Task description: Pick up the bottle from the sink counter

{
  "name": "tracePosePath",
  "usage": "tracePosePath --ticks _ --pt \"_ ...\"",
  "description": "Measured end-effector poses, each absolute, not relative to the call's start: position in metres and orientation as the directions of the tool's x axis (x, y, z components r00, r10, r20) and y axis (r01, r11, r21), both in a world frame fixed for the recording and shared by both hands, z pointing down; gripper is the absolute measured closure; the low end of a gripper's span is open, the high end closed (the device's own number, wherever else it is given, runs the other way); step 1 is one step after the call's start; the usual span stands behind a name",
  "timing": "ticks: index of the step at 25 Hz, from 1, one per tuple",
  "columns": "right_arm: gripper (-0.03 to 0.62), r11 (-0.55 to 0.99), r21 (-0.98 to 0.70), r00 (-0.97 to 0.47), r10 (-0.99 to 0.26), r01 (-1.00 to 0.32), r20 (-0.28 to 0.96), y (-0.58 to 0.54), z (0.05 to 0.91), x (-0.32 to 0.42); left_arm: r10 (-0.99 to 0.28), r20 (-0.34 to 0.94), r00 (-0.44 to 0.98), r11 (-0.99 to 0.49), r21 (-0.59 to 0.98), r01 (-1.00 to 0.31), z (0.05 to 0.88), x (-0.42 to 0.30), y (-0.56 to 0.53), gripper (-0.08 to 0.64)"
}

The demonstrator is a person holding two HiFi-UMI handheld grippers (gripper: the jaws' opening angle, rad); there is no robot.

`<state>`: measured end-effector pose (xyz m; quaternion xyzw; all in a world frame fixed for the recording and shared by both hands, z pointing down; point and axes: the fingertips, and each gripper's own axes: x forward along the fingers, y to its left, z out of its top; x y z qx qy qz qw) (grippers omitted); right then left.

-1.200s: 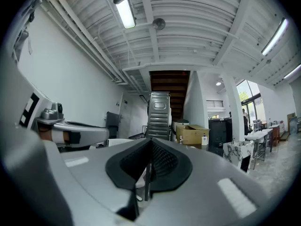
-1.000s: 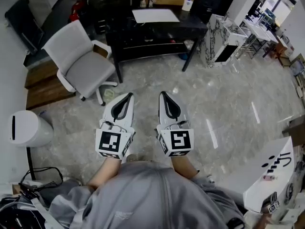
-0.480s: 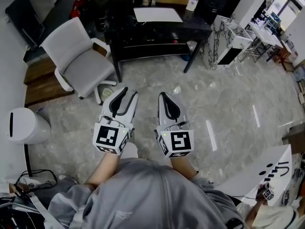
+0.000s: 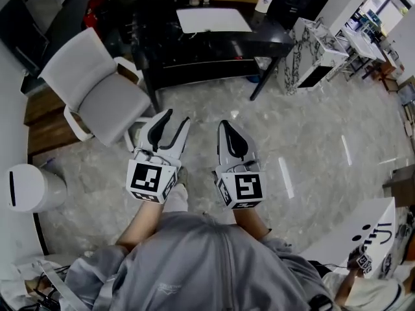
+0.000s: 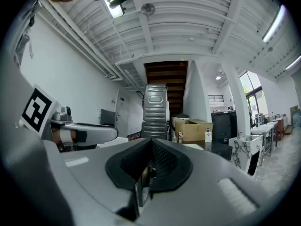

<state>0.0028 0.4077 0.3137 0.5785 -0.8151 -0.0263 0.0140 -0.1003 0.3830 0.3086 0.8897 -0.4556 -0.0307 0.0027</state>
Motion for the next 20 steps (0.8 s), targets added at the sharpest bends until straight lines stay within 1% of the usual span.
tracePosePath --ticks 10,20 --pt "0.592 0.283 0.064 -0.284 -0.959 -0.957 -0.008 0.235 0.304 -0.011 -0.790 -0.073 0.609 -0.612 0.027 -0.790 0.297 -0.114 0.220 0.388" --pt "0.592 0.277 0.072 -0.277 -0.961 -0.958 -0.003 0.149 0.302 -0.012 -0.777 -0.065 0.626 -0.630 0.063 -0.774 0.302 -0.114 0.130 0.388"
